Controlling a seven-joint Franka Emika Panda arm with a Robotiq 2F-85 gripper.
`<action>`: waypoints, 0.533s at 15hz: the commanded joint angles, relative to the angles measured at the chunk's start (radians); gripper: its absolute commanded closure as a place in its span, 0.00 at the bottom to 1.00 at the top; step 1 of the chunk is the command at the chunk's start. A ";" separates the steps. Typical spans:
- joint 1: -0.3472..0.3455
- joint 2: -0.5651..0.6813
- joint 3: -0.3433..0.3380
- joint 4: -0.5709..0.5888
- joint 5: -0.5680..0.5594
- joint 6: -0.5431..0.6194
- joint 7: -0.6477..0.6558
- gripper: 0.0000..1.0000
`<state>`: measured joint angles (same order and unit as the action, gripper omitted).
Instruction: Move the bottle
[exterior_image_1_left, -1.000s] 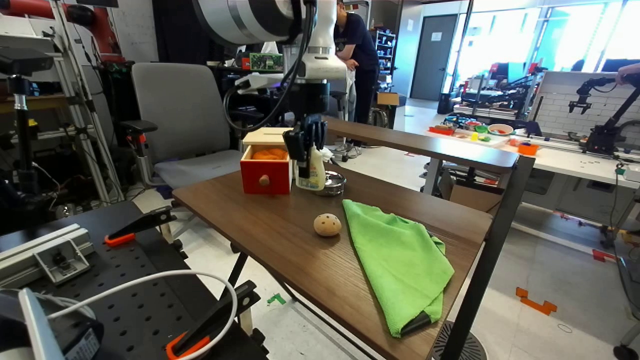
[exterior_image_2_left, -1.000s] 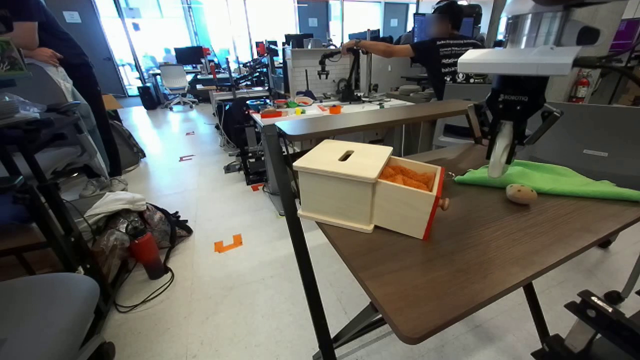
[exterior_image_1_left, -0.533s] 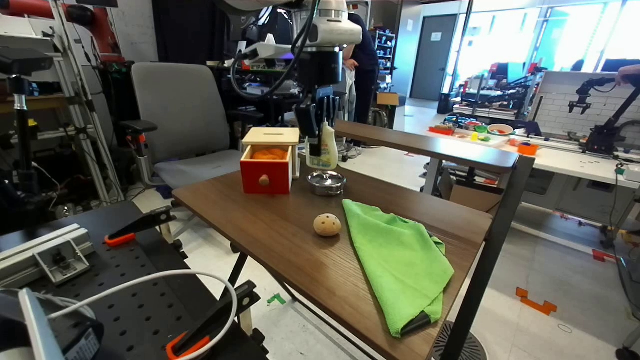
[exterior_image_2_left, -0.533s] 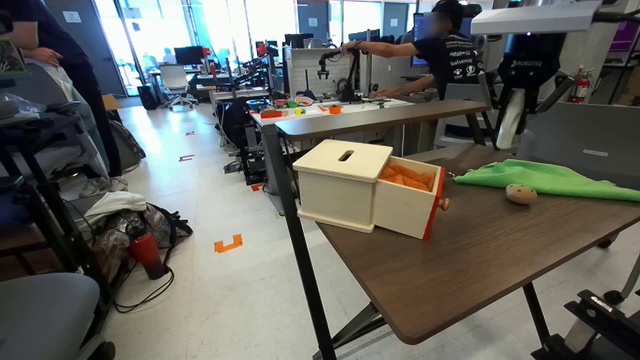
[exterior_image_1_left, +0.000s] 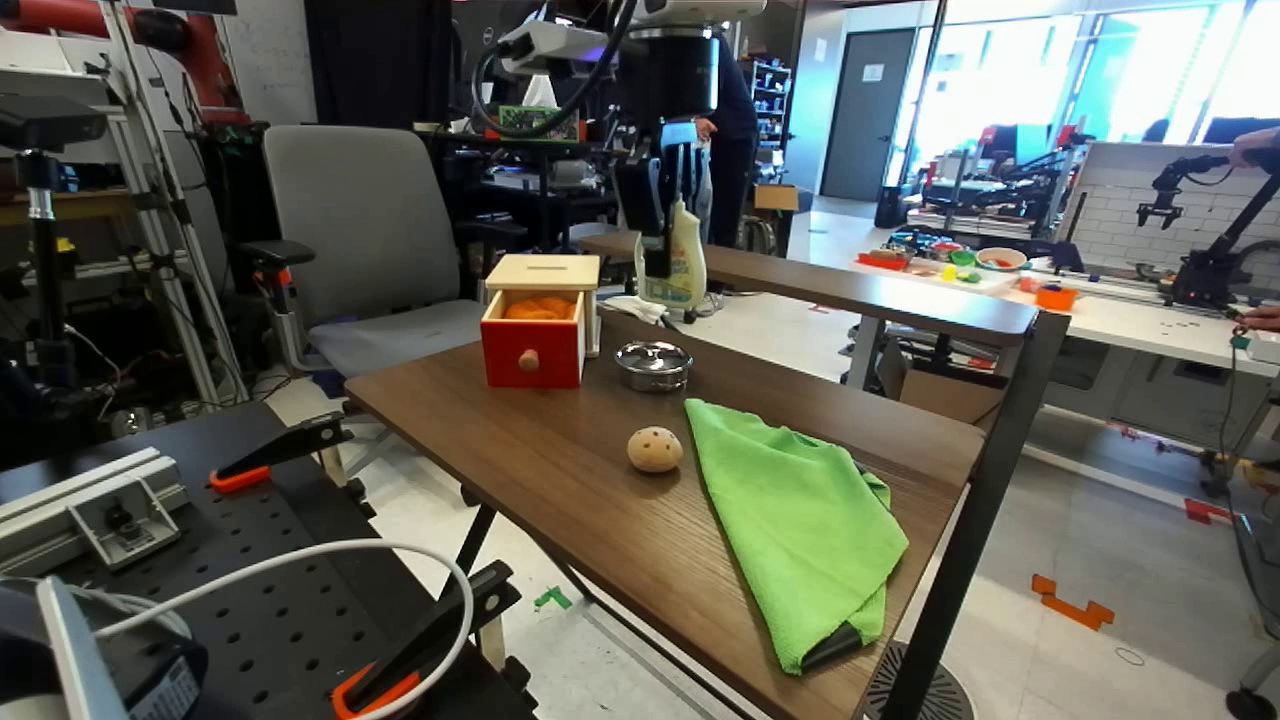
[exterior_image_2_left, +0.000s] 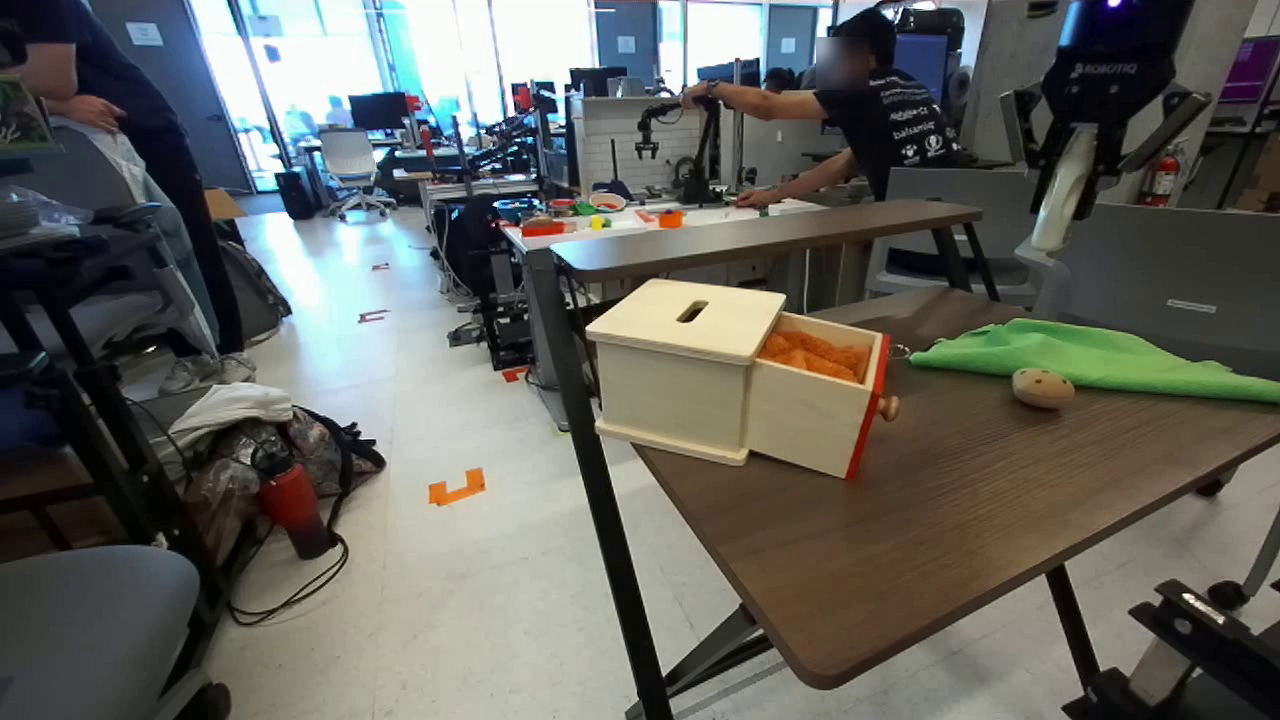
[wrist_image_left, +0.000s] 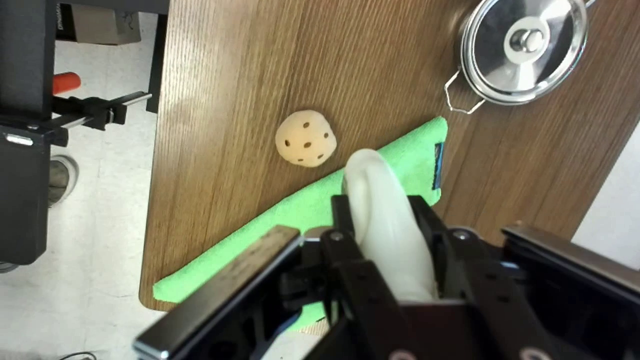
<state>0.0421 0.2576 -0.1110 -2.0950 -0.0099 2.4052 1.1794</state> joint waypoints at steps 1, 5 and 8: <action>-0.044 0.032 -0.002 0.086 0.044 -0.078 -0.033 0.92; -0.071 0.118 -0.001 0.189 0.068 -0.115 -0.023 0.92; -0.072 0.216 0.001 0.282 0.090 -0.121 -0.013 0.92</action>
<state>-0.0281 0.3663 -0.1125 -1.9383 0.0384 2.3313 1.1722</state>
